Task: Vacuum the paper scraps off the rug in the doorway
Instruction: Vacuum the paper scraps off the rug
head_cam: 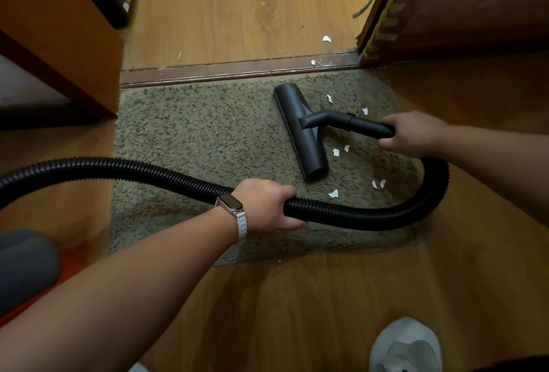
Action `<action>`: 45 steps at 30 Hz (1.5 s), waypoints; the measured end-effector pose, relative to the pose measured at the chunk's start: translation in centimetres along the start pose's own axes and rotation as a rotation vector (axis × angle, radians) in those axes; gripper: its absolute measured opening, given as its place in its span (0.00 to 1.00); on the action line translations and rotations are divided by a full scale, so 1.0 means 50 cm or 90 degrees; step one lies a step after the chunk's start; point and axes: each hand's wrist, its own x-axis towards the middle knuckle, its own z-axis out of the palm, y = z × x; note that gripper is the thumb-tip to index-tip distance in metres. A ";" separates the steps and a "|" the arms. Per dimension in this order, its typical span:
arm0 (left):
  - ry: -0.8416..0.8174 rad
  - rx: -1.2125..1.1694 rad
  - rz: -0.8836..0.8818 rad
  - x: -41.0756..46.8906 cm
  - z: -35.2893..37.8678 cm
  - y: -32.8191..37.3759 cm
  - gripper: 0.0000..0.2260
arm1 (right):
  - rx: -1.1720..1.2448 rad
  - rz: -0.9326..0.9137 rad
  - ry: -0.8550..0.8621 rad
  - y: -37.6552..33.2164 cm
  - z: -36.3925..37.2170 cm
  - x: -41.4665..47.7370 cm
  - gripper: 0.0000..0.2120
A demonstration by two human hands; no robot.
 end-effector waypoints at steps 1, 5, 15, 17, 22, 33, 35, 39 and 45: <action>0.003 0.000 0.000 0.001 0.000 0.000 0.26 | 0.002 0.003 -0.001 0.004 0.002 -0.003 0.09; 0.013 -0.008 -0.003 0.005 -0.009 -0.006 0.25 | 0.042 0.002 0.008 0.007 0.008 -0.009 0.08; 0.037 -0.020 -0.046 0.009 -0.021 -0.008 0.28 | 0.113 0.096 0.049 0.038 -0.021 0.016 0.14; 0.036 -0.034 -0.051 0.007 -0.027 -0.004 0.27 | 0.103 0.102 0.034 0.035 -0.021 0.020 0.14; 0.031 -0.052 -0.055 -0.004 -0.039 -0.007 0.24 | 0.082 0.081 0.033 -0.006 -0.033 0.039 0.13; 0.009 -0.028 -0.034 0.003 -0.029 -0.014 0.23 | 0.021 0.026 0.042 -0.048 -0.024 0.047 0.12; 0.009 -0.023 -0.033 0.009 -0.029 -0.012 0.24 | 0.022 0.033 0.037 -0.031 -0.022 0.037 0.12; 0.001 -0.016 -0.034 0.018 -0.025 -0.011 0.26 | 0.038 0.059 0.027 0.004 -0.019 0.014 0.11; 0.001 -0.004 -0.034 0.030 -0.029 0.001 0.25 | 0.063 0.108 -0.010 0.055 -0.009 -0.029 0.11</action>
